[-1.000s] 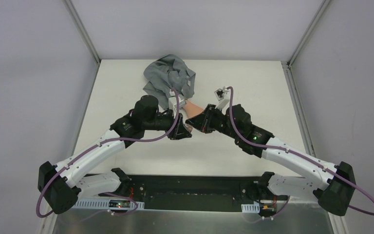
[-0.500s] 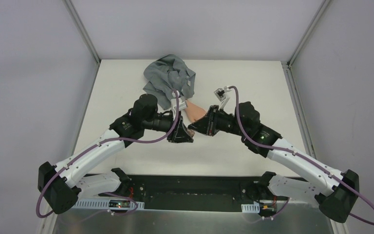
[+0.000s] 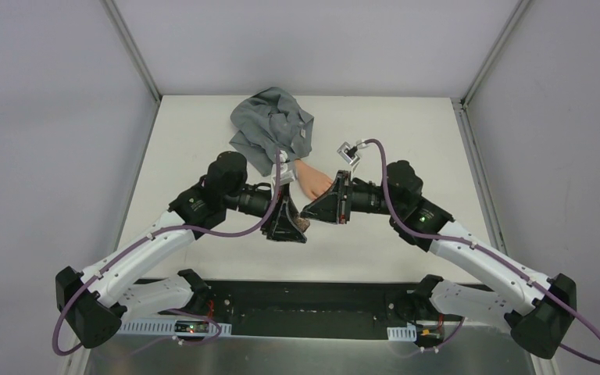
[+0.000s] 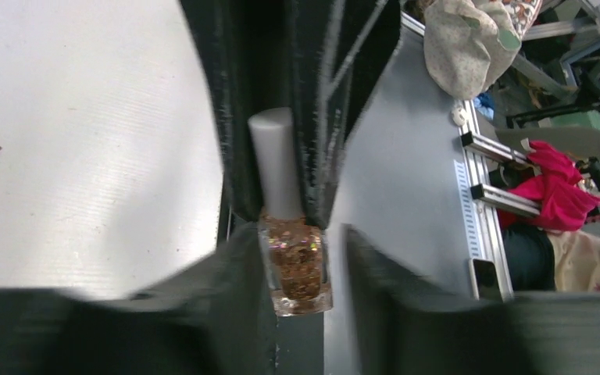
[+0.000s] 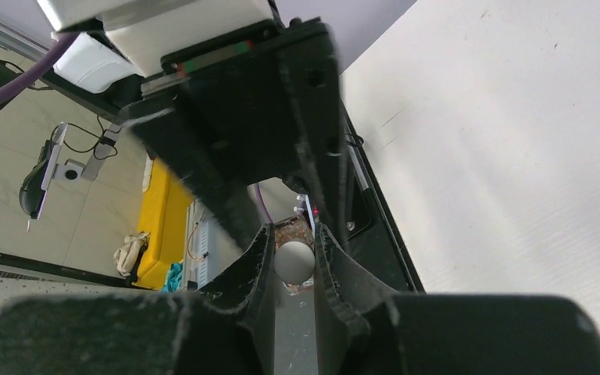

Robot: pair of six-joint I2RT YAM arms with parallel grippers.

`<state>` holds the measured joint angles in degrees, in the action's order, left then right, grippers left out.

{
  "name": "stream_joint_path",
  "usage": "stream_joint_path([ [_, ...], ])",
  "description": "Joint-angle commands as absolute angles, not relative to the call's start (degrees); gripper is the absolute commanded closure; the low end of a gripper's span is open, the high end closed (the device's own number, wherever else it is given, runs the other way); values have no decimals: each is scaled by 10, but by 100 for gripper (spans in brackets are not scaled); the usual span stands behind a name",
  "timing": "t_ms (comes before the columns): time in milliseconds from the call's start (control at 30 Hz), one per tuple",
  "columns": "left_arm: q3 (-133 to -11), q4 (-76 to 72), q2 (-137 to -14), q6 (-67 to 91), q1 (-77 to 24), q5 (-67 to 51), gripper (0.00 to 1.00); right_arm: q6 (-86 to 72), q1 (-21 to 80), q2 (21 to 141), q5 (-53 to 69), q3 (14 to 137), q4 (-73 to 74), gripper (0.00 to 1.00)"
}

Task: Paint the nails
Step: Unscrew the nail polish bottle.

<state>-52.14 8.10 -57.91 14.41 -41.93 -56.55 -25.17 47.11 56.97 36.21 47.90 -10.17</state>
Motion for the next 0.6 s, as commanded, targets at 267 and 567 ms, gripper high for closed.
stream_joint_path([
  [267, -549, 60, -570, 148, -423, -562, 11, -271, 469, 569, 342, 479, -153, 100],
  [567, -549, 59, -574, 158, -413, -535, 12, -265, 470, 578, 371, 491, -130, 100],
])
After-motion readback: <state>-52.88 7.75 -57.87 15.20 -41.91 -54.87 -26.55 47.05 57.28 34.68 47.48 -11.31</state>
